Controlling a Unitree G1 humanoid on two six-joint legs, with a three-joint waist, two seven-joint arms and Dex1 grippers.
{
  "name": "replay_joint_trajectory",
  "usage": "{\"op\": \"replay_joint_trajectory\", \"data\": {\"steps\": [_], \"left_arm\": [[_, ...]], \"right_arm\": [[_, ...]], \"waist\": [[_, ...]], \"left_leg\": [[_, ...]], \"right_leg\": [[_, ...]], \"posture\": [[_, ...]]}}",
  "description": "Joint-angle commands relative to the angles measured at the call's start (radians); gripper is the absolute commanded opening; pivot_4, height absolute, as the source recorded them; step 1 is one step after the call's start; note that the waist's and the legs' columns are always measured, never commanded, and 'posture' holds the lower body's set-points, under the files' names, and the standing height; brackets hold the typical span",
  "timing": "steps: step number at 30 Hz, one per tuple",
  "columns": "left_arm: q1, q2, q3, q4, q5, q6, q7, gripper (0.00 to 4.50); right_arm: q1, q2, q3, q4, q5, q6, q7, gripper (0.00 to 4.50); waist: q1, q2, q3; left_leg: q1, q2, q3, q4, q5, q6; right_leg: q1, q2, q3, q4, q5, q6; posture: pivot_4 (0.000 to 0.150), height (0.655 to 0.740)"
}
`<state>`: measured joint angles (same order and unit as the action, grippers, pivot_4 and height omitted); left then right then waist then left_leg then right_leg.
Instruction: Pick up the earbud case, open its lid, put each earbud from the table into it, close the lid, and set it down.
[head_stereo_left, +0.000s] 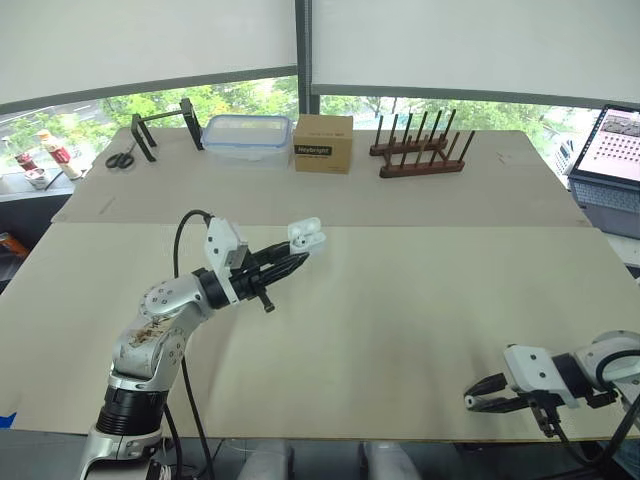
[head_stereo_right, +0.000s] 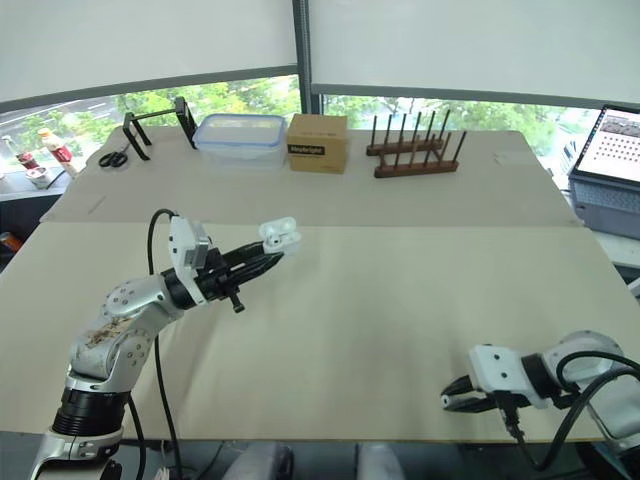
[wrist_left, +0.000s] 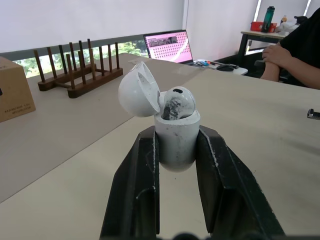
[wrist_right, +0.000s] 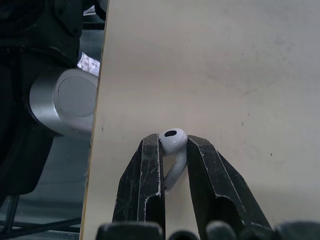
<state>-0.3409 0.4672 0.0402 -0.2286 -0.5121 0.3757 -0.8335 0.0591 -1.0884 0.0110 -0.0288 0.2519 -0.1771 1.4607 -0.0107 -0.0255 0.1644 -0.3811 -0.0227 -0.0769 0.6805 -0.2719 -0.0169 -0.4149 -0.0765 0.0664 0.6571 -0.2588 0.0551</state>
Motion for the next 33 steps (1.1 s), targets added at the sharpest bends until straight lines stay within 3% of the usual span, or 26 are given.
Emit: {"op": "replay_joint_trajectory", "data": {"steps": [1,6,8,12,17,22,25,30,33], "left_arm": [[-0.011,0.002,0.003,-0.044,-0.014,-0.004,0.003,0.52],[-0.010,0.004,0.005,-0.049,-0.016,0.003,0.003,0.52],[-0.008,0.006,0.005,-0.052,-0.017,0.006,0.003,0.52],[-0.005,0.006,0.006,-0.054,-0.017,0.012,0.002,0.52],[-0.002,0.004,0.004,-0.058,-0.019,0.018,0.000,0.52],[0.006,0.012,0.005,-0.060,-0.025,0.025,-0.013,0.52],[0.012,0.015,0.001,-0.063,-0.030,0.029,-0.024,0.52],[0.009,0.005,-0.007,-0.064,-0.024,0.031,-0.020,0.52],[0.012,0.004,-0.010,-0.069,-0.025,0.032,-0.017,0.52]], "right_arm": [[0.003,-0.008,-0.028,0.020,-0.020,-0.030,-0.019,0.30],[0.007,-0.022,-0.021,0.035,-0.014,-0.017,0.000,0.30],[0.005,-0.021,-0.023,0.040,-0.011,-0.021,0.006,1.37],[-0.014,-0.011,-0.021,0.034,-0.021,-0.041,-0.008,2.68],[-0.025,-0.025,-0.040,-0.029,0.005,0.009,-0.020,2.70],[0.003,-0.093,-0.112,-0.255,0.045,0.230,-0.076,2.70],[0.056,-0.177,-0.132,-0.431,-0.027,0.405,-0.121,2.70],[0.029,-0.270,-0.067,-0.634,-0.098,0.727,-0.221,2.70],[0.021,-0.265,-0.019,-0.678,-0.117,0.803,-0.262,2.70]], "waist": [[0.000,0.000,0.000],[0.001,0.000,0.000],[0.001,0.000,0.000],[-0.001,0.000,0.000],[-0.001,0.000,0.000],[0.000,0.000,0.000],[0.004,0.000,0.000],[0.007,0.000,0.000],[0.010,0.000,0.000]], "left_leg": [[0.001,0.000,0.000,0.000,0.000,0.000],[0.010,0.000,0.000,-0.001,0.000,0.001],[0.010,0.000,0.000,-0.002,-0.001,0.001],[0.011,0.001,-0.001,-0.002,-0.001,0.001],[0.011,0.001,-0.001,-0.002,-0.001,0.001],[0.010,0.001,-0.001,-0.002,-0.001,0.001],[0.009,0.001,-0.002,-0.002,-0.001,0.001],[0.009,0.000,-0.001,-0.001,-0.001,0.001],[0.009,0.000,-0.001,-0.002,-0.001,0.001]], "right_leg": [[0.001,0.000,0.000,0.000,0.000,0.000],[0.013,0.000,-0.002,-0.006,0.000,0.000],[0.014,0.000,-0.002,-0.008,0.000,0.001],[0.015,0.000,-0.002,-0.009,0.001,0.001],[0.014,0.000,-0.002,-0.009,0.001,0.001],[0.013,0.000,-0.001,-0.008,0.001,0.001],[0.013,0.000,-0.002,-0.009,0.001,0.001],[0.013,0.000,-0.002,-0.009,0.001,0.002],[0.013,0.000,-0.002,-0.009,0.001,0.002]], "posture": [[0.150,0.7400],[0.150,0.7400],[0.150,0.7400],[0.150,0.7400],[0.150,0.7400],[0.150,0.7400],[0.150,0.7400],[0.150,0.7400],[0.150,0.7400]]}}
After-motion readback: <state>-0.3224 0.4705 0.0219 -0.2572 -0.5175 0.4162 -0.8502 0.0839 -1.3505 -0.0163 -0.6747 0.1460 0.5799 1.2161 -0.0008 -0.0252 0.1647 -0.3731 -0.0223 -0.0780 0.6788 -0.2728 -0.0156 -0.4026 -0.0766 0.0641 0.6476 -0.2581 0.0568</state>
